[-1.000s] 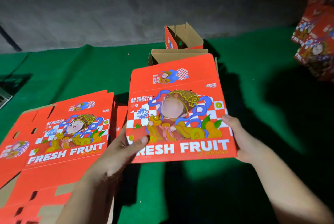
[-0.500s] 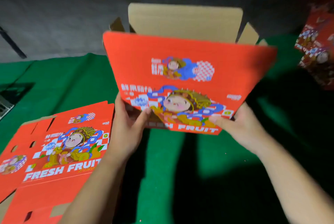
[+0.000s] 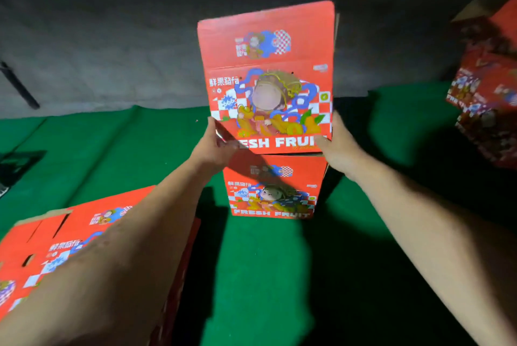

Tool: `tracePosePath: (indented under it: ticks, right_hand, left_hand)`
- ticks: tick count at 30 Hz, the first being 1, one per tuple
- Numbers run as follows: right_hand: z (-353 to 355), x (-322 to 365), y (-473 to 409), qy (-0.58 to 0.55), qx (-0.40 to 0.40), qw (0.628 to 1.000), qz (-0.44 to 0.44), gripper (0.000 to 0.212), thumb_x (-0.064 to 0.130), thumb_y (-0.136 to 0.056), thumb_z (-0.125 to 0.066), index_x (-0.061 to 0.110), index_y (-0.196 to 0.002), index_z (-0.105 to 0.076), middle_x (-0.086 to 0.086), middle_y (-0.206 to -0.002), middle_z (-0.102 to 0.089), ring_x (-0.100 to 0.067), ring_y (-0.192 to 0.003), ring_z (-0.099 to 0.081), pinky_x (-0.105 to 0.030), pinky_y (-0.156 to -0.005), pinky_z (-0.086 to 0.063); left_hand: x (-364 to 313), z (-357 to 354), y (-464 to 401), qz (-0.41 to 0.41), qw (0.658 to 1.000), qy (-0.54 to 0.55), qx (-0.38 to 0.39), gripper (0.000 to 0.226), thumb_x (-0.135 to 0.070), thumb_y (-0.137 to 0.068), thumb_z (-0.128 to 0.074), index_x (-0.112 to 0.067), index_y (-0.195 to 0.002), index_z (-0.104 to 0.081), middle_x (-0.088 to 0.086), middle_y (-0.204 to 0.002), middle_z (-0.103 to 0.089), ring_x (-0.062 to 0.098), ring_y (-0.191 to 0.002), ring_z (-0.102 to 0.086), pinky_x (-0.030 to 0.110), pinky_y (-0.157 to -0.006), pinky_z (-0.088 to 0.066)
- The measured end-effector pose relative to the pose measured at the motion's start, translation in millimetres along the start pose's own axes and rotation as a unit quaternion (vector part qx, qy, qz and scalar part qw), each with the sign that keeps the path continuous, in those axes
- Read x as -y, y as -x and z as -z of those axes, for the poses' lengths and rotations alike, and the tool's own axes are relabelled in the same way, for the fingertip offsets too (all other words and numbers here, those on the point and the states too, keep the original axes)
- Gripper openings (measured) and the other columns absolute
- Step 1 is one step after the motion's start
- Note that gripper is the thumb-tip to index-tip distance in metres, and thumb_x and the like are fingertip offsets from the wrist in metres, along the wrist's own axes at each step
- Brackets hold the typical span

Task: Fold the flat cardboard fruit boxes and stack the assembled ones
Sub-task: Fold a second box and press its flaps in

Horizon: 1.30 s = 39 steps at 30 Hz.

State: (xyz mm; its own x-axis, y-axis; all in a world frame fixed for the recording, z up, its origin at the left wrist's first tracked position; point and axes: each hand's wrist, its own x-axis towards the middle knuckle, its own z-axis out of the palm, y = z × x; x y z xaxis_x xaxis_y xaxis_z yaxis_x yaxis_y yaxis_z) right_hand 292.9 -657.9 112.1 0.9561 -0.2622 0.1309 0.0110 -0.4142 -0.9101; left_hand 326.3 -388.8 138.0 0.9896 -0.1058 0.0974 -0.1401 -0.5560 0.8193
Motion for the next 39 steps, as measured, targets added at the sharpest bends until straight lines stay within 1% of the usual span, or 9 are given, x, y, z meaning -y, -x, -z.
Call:
tracePosePath:
  ticks: [2,4,6,12,15,22,30,34,39]
  right_hand:
    - [-3.2,-4.0,-2.8,-0.001,-0.032,0.999,-0.043,0.061,0.009,-0.102,-0.057,0.013,-0.157,-0.031,-0.004,-0.145,-0.057,-0.019,-0.130,-0.054,-0.035,-0.112,-0.042]
    - [-10.3,-5.1,1.7,-0.028,-0.057,0.995,-0.076,0.065,0.010,-0.101,-0.059,0.016,-0.158,-0.028,0.004,-0.136,-0.058,-0.013,-0.124,-0.055,-0.034,-0.108,-0.041]
    - [-19.4,-8.0,9.7,-0.078,-0.058,0.992,-0.077,0.068,0.006,-0.101,-0.056,0.022,-0.158,-0.023,0.011,-0.119,-0.059,-0.005,-0.108,-0.058,-0.034,-0.099,-0.045]
    - [-15.9,-6.8,16.6,-0.094,-0.117,0.982,-0.111,0.028,0.032,-0.098,-0.062,0.023,-0.122,-0.050,0.002,-0.105,-0.066,-0.008,-0.083,-0.063,-0.029,-0.061,-0.045]
    - [-9.0,-11.2,18.2,-0.061,-0.175,0.975,-0.126,0.040,0.055,-0.095,-0.053,0.016,-0.105,-0.052,-0.005,-0.115,-0.058,-0.015,-0.085,-0.059,-0.028,-0.058,-0.035]
    - [-20.5,5.2,30.6,0.076,-0.229,0.970,-0.040,0.055,0.036,-0.092,-0.061,0.019,-0.141,-0.042,-0.008,-0.148,-0.036,-0.032,-0.132,-0.037,-0.042,-0.107,-0.037]
    - [-103.8,43.6,83.4,0.179,-0.129,0.957,0.190,0.050,0.012,-0.086,-0.062,0.019,-0.136,-0.057,-0.003,-0.149,-0.045,-0.029,-0.133,-0.039,-0.043,-0.111,-0.032]
    - [-172.4,32.3,126.6,0.078,0.000,0.985,0.155,0.046,0.009,-0.087,-0.065,0.011,-0.132,-0.057,-0.009,-0.132,-0.053,-0.027,-0.120,-0.052,-0.043,-0.107,-0.040]
    - [-252.2,5.6,199.1,-0.048,0.278,0.944,-0.170,0.048,0.028,-0.097,-0.061,0.020,-0.142,-0.046,0.004,-0.105,-0.062,-0.019,-0.092,-0.060,-0.033,-0.088,-0.049]
  left_hand:
    - [3.1,-5.5,-4.0,0.018,0.999,-0.011,0.034,0.055,-0.001,-0.093,-0.065,-0.015,-0.141,-0.042,0.001,-0.091,-0.063,0.006,-0.074,-0.065,0.006,-0.064,-0.048]
    - [7.5,-13.0,-4.8,0.039,0.996,-0.048,0.057,0.073,-0.021,-0.090,-0.071,-0.022,-0.152,-0.033,0.011,-0.121,-0.062,0.030,-0.115,-0.063,0.034,-0.103,-0.051]
    - [13.4,-21.0,-1.6,0.062,0.989,-0.131,0.028,0.089,-0.035,-0.093,-0.068,-0.033,-0.163,-0.014,0.017,-0.150,-0.041,0.043,-0.135,-0.044,0.048,-0.120,-0.029]
    - [22.8,-25.1,2.7,0.039,0.992,-0.114,-0.047,0.076,-0.036,-0.095,-0.064,-0.036,-0.160,-0.024,0.017,-0.149,-0.037,0.043,-0.130,-0.041,0.044,-0.116,-0.025]
    - [24.8,-19.7,4.1,0.008,0.989,-0.125,-0.078,0.070,-0.037,-0.096,-0.062,-0.035,-0.158,-0.031,0.016,-0.150,-0.035,0.040,-0.135,-0.033,0.039,-0.116,-0.019]
    - [5.4,-24.0,14.2,-0.061,0.978,-0.173,-0.097,0.050,-0.041,-0.100,-0.059,-0.035,-0.149,-0.048,0.012,-0.159,-0.026,0.038,-0.144,-0.023,0.039,-0.119,-0.016]
    - [2.8,-35.9,53.5,-0.201,0.973,-0.094,-0.066,0.041,-0.008,-0.094,-0.058,-0.014,-0.133,-0.065,0.010,-0.133,-0.061,0.031,-0.122,-0.055,0.046,-0.107,-0.044]
    - [89.4,15.4,105.2,-0.082,0.970,-0.168,-0.157,0.044,-0.026,-0.088,-0.055,-0.018,-0.129,-0.067,0.008,-0.129,-0.065,0.032,-0.121,-0.058,0.043,-0.105,-0.044]
    - [210.4,61.1,196.4,0.357,0.885,-0.275,-0.119,0.063,-0.059,-0.099,-0.043,-0.037,-0.157,-0.034,0.012,-0.169,-0.018,0.039,-0.154,-0.015,0.051,-0.125,-0.012]
